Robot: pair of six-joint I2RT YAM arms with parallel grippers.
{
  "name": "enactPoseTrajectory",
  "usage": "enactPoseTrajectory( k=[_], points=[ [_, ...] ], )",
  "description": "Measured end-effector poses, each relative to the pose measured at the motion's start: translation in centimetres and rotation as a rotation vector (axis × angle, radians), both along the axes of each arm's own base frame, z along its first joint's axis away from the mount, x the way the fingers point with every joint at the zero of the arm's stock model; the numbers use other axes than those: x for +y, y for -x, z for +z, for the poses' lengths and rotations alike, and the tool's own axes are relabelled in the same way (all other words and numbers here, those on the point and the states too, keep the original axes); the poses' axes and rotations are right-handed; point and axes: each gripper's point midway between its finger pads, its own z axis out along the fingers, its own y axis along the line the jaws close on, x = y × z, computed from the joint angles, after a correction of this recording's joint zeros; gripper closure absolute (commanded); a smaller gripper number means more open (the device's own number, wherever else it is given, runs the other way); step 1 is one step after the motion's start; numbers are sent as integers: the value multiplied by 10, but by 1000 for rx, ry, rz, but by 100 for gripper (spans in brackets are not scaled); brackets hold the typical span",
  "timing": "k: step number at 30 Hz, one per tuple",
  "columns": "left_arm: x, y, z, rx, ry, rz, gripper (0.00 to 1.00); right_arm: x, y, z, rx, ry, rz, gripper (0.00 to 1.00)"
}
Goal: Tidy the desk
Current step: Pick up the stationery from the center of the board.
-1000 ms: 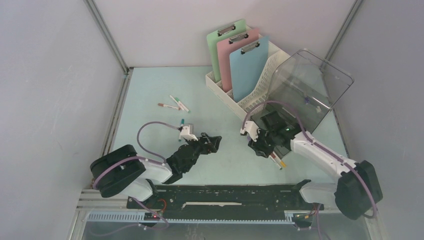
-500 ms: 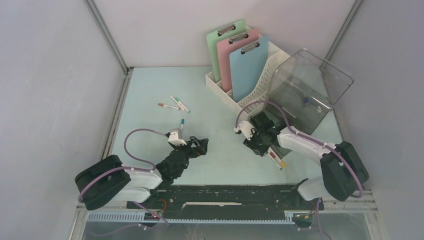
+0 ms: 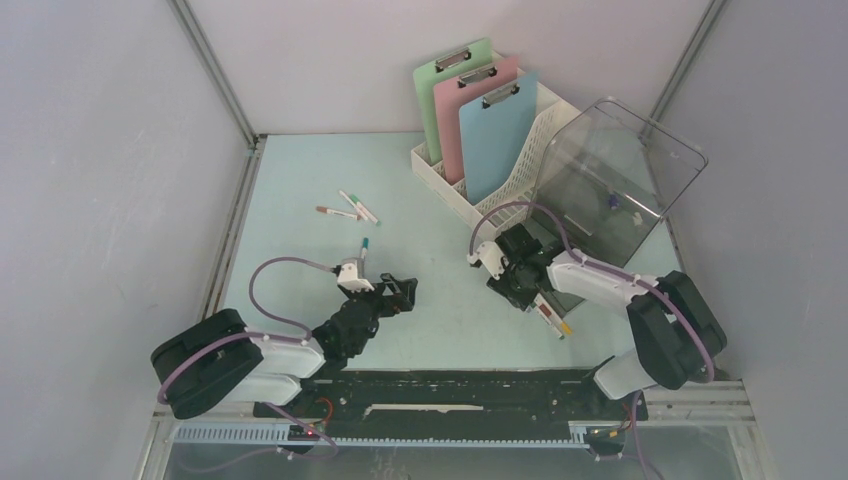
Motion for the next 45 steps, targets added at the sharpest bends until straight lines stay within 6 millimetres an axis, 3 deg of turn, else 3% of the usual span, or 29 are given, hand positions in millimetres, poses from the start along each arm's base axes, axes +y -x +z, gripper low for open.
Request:
enactPoseTrajectory(
  k=[10, 18, 24, 27, 30, 38, 45],
  points=[
    [0, 1, -3, 8, -7, -4, 0, 5, -2, -3, 13, 8, 6, 69],
    [-1, 1, -3, 9, -7, -8, 0, 12, 3, -5, 27, 9, 37, 70],
    [-2, 1, -3, 10, -6, -12, 0, 19, 7, -7, 51, 5, 56, 60],
    [-3, 2, -3, 11, -4, -22, 0, 21, 10, -13, 73, 16, 63, 61],
    [-4, 3, -1, 8, 3, -28, 0, 24, 11, -13, 81, 23, 70, 66],
    [-7, 3, 13, -21, 41, -36, 0, 30, 16, -13, 99, 42, 98, 99],
    [-11, 6, 21, -37, 73, -71, 0, 33, 20, -8, 105, 25, 121, 100]
  ],
)
